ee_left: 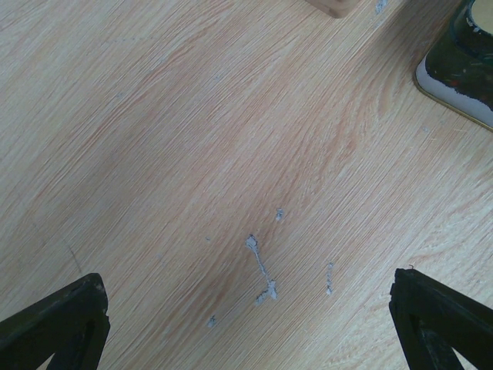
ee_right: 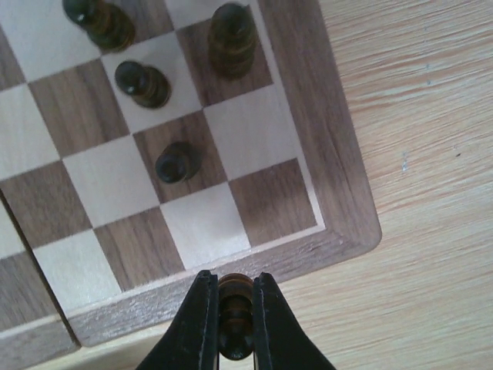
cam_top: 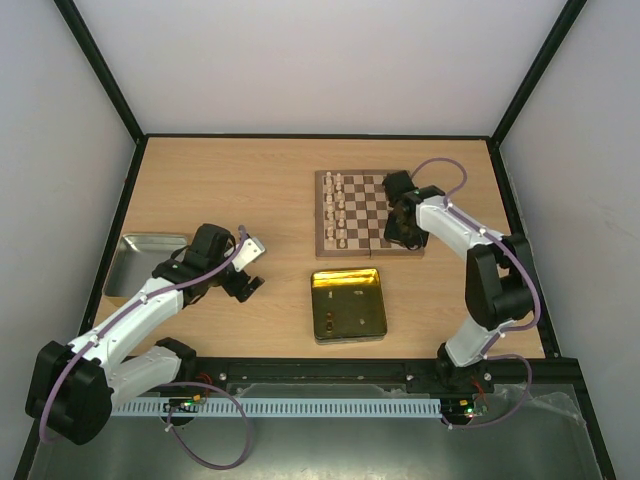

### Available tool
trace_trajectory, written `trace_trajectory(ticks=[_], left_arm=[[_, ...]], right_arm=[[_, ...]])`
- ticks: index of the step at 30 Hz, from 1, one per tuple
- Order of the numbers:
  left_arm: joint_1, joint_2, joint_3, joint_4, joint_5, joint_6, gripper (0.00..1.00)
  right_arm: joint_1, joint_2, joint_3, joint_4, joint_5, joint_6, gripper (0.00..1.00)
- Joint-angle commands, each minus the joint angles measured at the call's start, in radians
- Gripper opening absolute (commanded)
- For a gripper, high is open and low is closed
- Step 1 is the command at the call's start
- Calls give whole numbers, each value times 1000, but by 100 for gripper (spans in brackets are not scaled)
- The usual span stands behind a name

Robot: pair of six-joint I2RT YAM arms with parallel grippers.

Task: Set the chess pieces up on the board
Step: Place the chess piece on the chessboard.

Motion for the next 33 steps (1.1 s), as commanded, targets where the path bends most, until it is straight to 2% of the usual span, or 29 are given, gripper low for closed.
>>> trace_trajectory(ticks=[1, 28, 33], left_arm=[[-4, -14, -14, -3, 10, 4, 99], [-7, -4, -14, -1, 7, 3, 99], [-7, -3, -14, -3, 7, 3, 99]], right_arm=[[-29, 23, 17, 42, -49, 14, 3], [-69, 100, 39, 88, -100, 18, 4], [-68, 102, 44, 86, -100, 17, 9]])
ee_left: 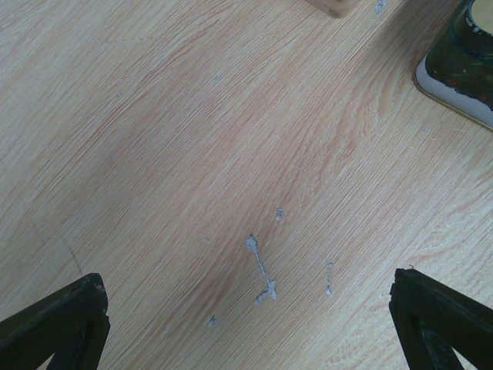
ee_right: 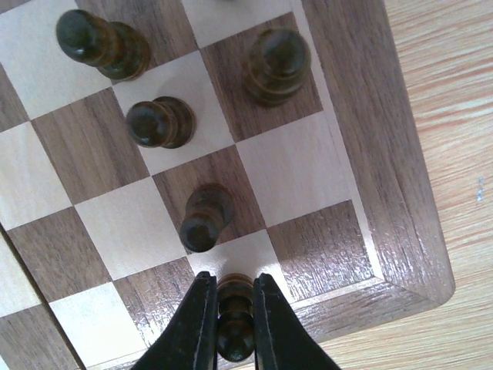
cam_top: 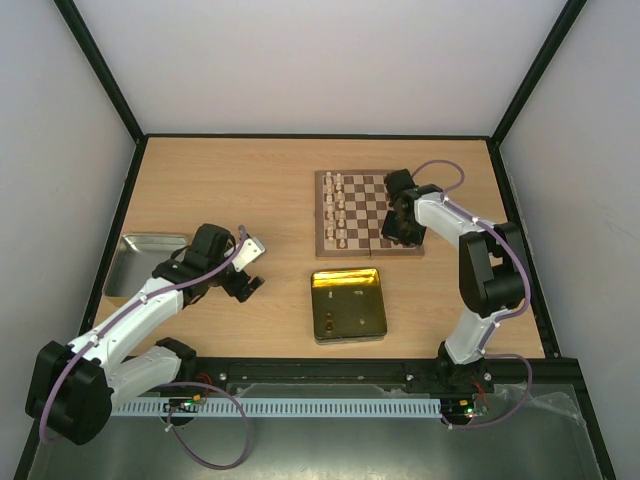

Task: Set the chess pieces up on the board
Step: Place the chess piece on the chessboard.

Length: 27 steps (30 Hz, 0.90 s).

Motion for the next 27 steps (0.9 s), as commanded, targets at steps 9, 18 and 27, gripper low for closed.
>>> trace_trajectory(ticks=[9, 18, 27], left_arm=[[-7, -3, -14, -1, 7, 3, 99], [-8, 0, -14, -2, 8, 3, 99], [-11, 5, -14, 0, 3, 3, 99]], right_arm=[[-3, 6, 24, -1, 3, -3, 14], [-4, -14, 6, -3, -6, -1, 16], [-4, -119, -55, -33, -14, -1, 22]])
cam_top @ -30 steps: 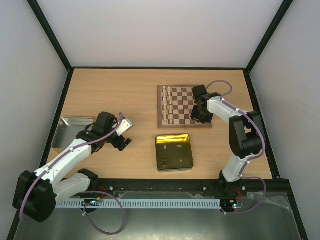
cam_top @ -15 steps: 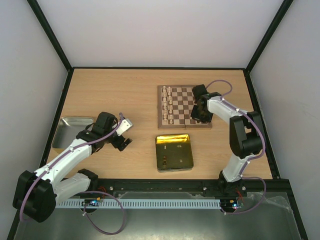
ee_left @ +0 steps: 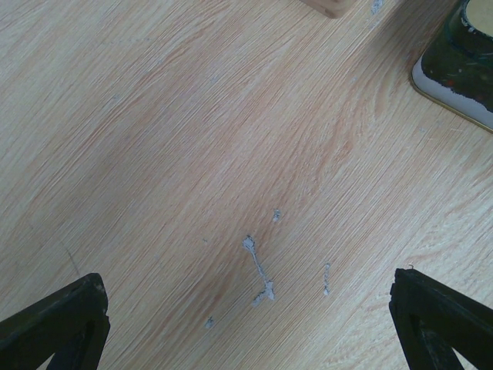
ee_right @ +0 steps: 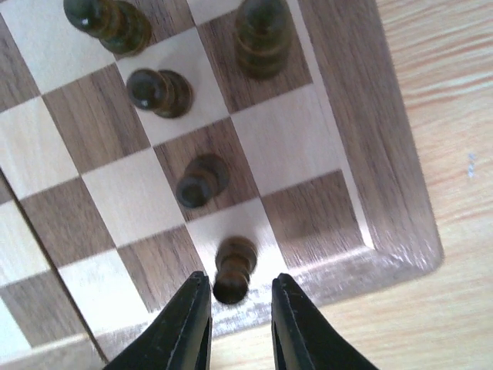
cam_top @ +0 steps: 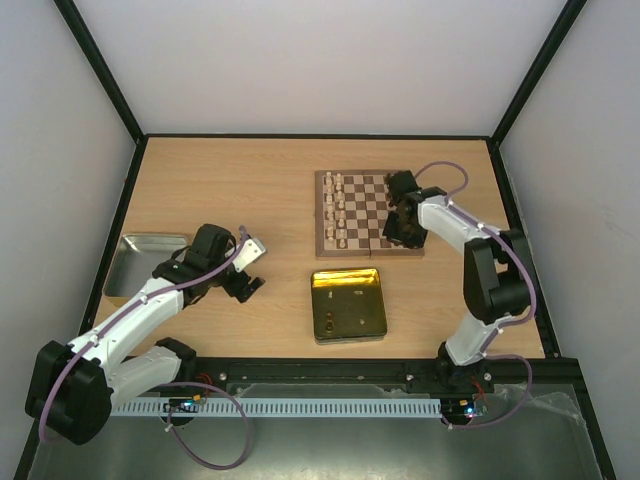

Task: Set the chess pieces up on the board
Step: Place the chess piece on the chessboard, then pick up the chess piece from the storage box.

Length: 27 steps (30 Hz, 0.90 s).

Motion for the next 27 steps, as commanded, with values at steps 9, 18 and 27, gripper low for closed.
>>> trace_trajectory(ticks=[9, 18, 27], left_arm=[[-6, 12, -15, 3, -10, -1, 99], [-7, 22, -15, 5, -24, -6, 99], [-12, 43, -13, 6, -34, -7, 99]], right_arm=[[210, -281, -105, -110, 125, 21, 22], [575, -402, -251, 20, 102, 219, 22], [757, -338, -313, 140, 73, 260, 22]])
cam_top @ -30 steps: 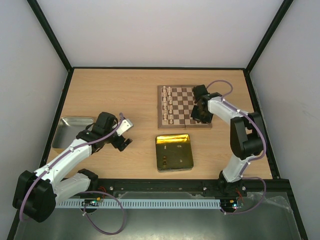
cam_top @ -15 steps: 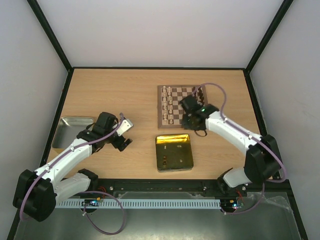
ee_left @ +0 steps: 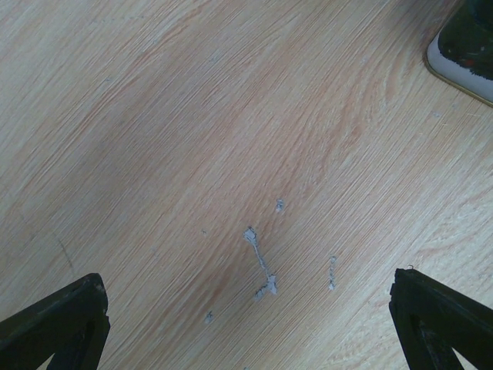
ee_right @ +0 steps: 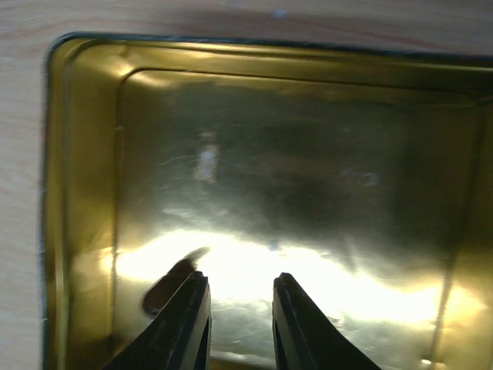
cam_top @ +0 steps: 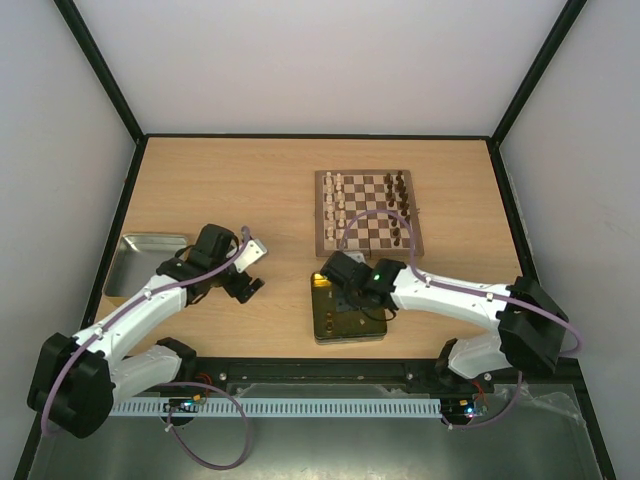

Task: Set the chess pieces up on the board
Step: Pick up the chess piece from the storage box.

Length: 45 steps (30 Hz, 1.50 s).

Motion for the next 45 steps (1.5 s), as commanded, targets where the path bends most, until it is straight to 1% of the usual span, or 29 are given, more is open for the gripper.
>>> trace_trajectory(ticks=[1, 8, 12, 15, 18, 25, 36, 45], left_arm=[[-8, 8, -15, 5, -14, -7, 99], [-12, 29, -12, 4, -21, -5, 99], [-21, 37, -13, 5, -28, -6, 99], [-26, 39, -13, 5, -31, -7, 99], [-28, 39, -15, 5, -34, -8, 99], [-31, 38, -14, 5, -34, -8, 99], [-34, 35, -14, 5, -34, -8, 99], [-34, 33, -14, 3, -35, -8, 99]], right_arm=[[48, 20, -5, 93, -4, 37, 22], [70, 29, -35, 141, -39, 30, 22], [103, 57, -33, 144, -41, 39, 23], [120, 77, -33, 148, -47, 38, 29], [131, 79, -42, 160, -63, 43, 30], [136, 78, -56, 162, -67, 46, 30], [136, 119, -68, 182, -62, 32, 29], [136, 162, -36, 191, -53, 14, 23]])
